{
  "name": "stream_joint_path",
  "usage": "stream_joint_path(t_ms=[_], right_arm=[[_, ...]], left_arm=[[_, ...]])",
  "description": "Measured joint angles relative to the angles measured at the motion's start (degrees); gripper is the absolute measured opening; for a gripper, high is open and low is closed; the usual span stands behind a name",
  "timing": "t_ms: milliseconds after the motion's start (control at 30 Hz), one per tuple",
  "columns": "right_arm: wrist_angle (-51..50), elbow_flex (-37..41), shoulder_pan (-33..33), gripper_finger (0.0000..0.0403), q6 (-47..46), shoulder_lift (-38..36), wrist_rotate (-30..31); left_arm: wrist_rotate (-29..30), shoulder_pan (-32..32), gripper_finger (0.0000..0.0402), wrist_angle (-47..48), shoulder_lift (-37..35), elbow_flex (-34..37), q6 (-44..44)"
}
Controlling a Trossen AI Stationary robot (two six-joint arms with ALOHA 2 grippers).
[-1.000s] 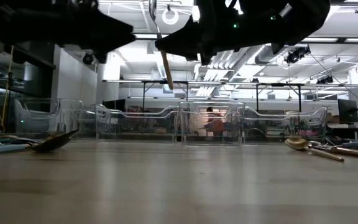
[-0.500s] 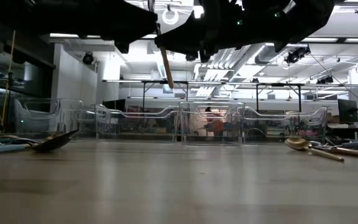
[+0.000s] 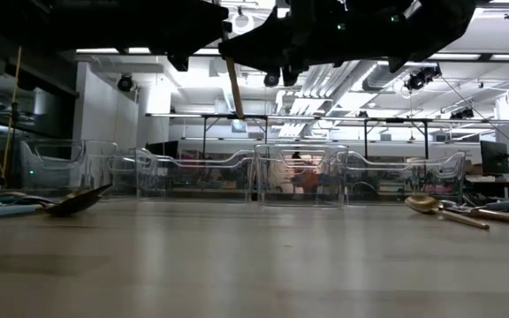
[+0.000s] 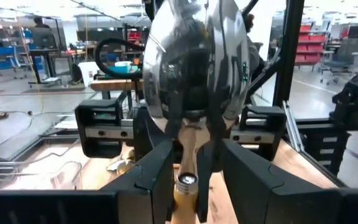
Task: Sort silverware by color (type)
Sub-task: Put the yellow spoon into the left transparent bin
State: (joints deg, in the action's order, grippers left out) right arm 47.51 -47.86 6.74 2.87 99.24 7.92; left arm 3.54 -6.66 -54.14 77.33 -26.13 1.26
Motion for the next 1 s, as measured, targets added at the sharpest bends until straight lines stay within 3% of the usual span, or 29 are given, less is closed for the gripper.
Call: stream_joint_path(t_ms=[233, 467, 567, 1000], right_arm=[[-0.04, 0.0, 0.0, 0.0032, 0.14, 0.0, 0.0], [-0.3, 0.0, 0.0, 0.0032, 0.17, 0.0, -0.06], [-0.64, 0.0, 0.04, 0.0037, 0.16, 0.0, -0.04], [-2.06, 0.0, 0.07, 0.0151, 0.87, 0.0, 4.5]], left_arm=[[1.51, 0.31, 0.0118, -4.64, 3.15, 0.0, 0.86], [1.65, 0.31, 0.0023, -5.75, 3.66, 0.0, 2.0], [1.6, 0.28, 0.0014, -5.66, 3.66, 0.0, 1.97], [5.65, 0.31, 0.0008, 0.72, 1.59, 0.02, 2.05]])
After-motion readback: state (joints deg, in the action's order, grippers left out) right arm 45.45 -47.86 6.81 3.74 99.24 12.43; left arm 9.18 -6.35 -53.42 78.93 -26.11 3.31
